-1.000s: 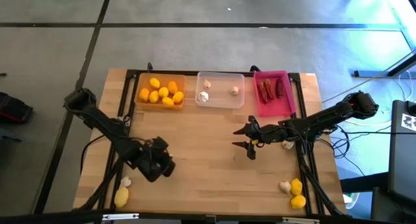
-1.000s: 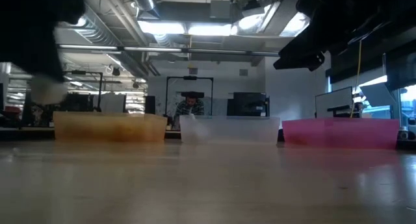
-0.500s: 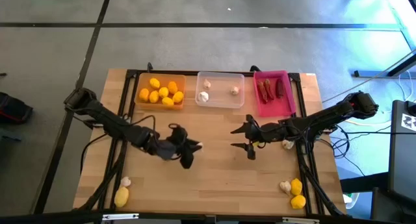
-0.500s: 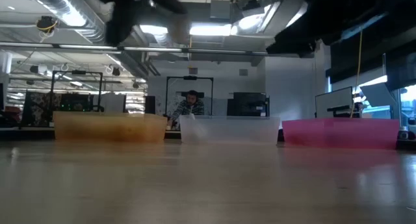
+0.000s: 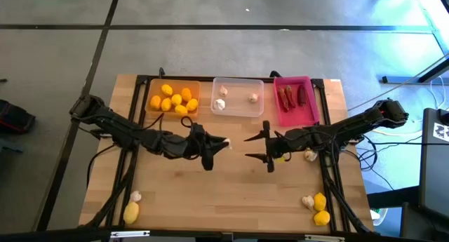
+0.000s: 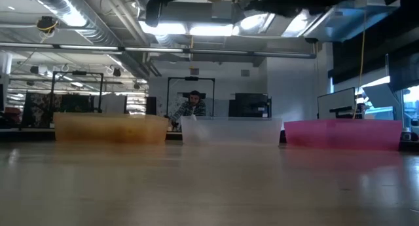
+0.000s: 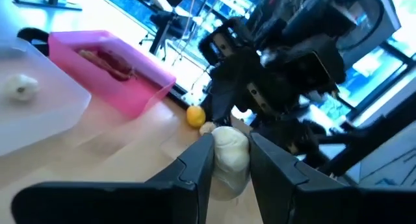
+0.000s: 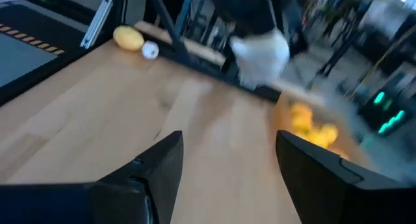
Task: Sort produce into baskets
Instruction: Put the white garlic into the transparent bin
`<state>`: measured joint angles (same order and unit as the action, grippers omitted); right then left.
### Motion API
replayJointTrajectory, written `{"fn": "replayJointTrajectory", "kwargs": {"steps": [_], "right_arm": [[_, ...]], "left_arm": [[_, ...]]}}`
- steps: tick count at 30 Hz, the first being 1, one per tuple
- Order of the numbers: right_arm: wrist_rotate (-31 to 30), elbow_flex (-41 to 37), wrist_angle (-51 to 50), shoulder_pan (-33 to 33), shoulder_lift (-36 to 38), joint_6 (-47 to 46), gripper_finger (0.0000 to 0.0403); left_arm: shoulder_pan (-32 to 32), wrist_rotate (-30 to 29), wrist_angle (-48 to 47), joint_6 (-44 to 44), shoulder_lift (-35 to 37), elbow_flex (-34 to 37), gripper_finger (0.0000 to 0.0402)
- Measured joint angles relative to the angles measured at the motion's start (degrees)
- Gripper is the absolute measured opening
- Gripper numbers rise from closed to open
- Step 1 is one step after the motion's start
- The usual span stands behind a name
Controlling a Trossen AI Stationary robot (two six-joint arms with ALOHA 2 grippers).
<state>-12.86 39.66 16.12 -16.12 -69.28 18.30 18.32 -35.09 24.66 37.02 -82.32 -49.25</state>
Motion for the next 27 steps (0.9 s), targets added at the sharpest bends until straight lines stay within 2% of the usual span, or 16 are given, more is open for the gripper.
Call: {"fn": "replayJointTrajectory", "kwargs": {"steps": [6,12,22,27], "right_arm": [[0.0,0.0,7.2,0.0,0.0,13.5,0.0239],[-0.1,0.1,13.0,0.0,-2.2,22.3,0.0239],[-2.6,0.1,14.5,0.0,-5.0,24.1,0.0237],[-2.3,0.1,16.5,0.0,-5.0,24.1,0.0213]], "left_arm": [[-0.6,0.0,2.7,0.3,-0.7,-0.1,0.0088],[-1.4,-0.1,9.1,-0.3,-4.2,-0.1,0.0088],[-2.6,0.0,18.1,-2.9,-9.2,0.0,0.0089],[-2.7,0.0,18.1,-2.7,-9.6,0.0,0.0089]]}}
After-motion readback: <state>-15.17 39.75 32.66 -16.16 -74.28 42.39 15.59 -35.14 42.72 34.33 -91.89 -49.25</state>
